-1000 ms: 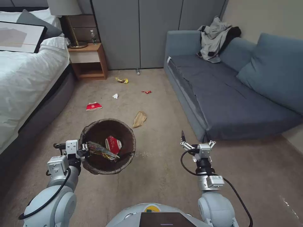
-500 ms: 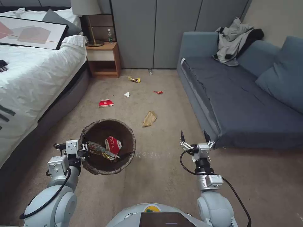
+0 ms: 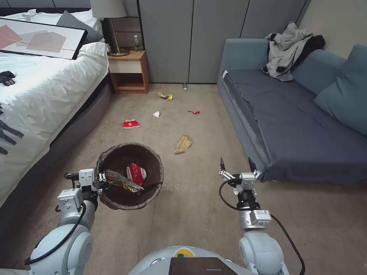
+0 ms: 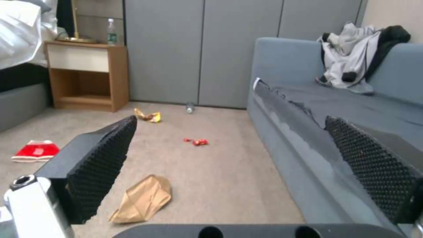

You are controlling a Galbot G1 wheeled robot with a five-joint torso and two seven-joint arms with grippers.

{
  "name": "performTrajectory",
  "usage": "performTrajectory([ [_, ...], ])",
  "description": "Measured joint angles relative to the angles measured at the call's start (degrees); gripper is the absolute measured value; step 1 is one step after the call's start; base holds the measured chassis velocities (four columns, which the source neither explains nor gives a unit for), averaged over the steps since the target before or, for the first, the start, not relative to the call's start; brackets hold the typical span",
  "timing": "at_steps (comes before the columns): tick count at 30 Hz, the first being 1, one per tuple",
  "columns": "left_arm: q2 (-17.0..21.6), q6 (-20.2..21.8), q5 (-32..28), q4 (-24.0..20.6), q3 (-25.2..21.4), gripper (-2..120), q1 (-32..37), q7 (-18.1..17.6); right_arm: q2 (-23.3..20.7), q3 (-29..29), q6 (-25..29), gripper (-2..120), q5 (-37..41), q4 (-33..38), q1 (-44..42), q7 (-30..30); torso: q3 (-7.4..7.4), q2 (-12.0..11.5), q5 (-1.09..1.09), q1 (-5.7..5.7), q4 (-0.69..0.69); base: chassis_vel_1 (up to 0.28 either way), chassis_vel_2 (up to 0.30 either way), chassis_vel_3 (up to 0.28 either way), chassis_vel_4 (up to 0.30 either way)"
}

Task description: Pick up the trash bin, then pick up the garbage from the floor and place it into the trash bin.

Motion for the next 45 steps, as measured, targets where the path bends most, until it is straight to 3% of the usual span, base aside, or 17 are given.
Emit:
performTrajectory([
  [17, 0.1, 0.1, -0.1, 0.0, -0.2, 4, -0.2, 0.0, 0.1, 0.7, 0.3, 100, 0.0, 0.2, -0.6, -0.1, 0.0, 0.0, 0.0, 0.0, 0.01, 0.0, 0.0, 0.0, 0.0],
  [45, 0.1, 0.3, 0.0, -0.2, -0.2, 4, -0.2, 0.0, -0.1, 0.9, 0.9, 100, 0.0, 0.3, -1.0, -0.4, 0.0, 0.0, 0.0, 0.0, 0.01, -0.088, 0.082, 0.083, -0.087],
])
